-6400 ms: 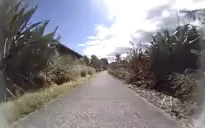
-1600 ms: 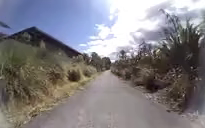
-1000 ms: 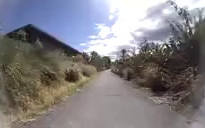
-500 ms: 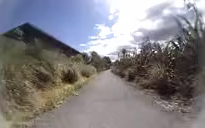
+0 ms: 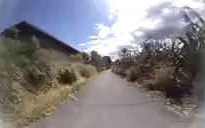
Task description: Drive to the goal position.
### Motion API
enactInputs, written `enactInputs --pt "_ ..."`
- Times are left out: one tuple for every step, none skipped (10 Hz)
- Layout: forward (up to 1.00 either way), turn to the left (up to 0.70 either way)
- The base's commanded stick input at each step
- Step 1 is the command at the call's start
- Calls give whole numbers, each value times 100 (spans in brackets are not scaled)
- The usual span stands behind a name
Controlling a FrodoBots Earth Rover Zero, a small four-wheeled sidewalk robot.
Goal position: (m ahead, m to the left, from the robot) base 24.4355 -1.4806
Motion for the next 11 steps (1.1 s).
enactInputs --pt "70 0" --pt "70 0" --pt "70 0" --pt "70 0" --pt "70 0" --pt "70 0" --pt "70 0" --pt "70 0" --pt "70 0" --pt "70 0" --pt "70 0"
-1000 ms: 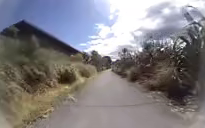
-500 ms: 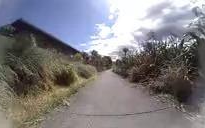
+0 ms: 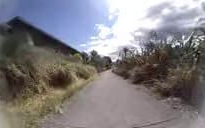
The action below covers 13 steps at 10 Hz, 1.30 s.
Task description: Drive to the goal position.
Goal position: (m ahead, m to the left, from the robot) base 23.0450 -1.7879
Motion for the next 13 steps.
enactInputs --pt "70 0" --pt "70 0" --pt "70 0" --pt "70 0" --pt "70 0" --pt "70 0" --pt "70 0" --pt "70 0" --pt "70 0" --pt "70 0" --pt "70 0" --pt "70 0" --pt "70 0"
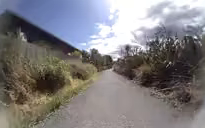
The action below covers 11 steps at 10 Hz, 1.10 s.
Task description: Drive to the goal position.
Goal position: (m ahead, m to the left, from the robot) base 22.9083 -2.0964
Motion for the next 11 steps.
enactInputs --pt "70 0" --pt "70 0" --pt "70 0" --pt "70 0" --pt "70 0" --pt "70 0" --pt "70 0" --pt "70 0" --pt "70 0" --pt "70 0" --pt "70 0"
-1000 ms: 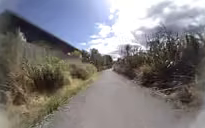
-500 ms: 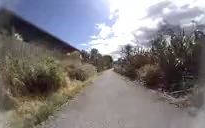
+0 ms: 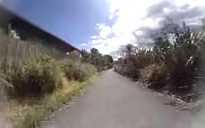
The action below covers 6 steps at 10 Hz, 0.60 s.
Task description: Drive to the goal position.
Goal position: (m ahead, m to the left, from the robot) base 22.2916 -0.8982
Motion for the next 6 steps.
enactInputs --pt "70 0" --pt "70 0" --pt "70 0" --pt "70 0" --pt "70 0" --pt "70 0"
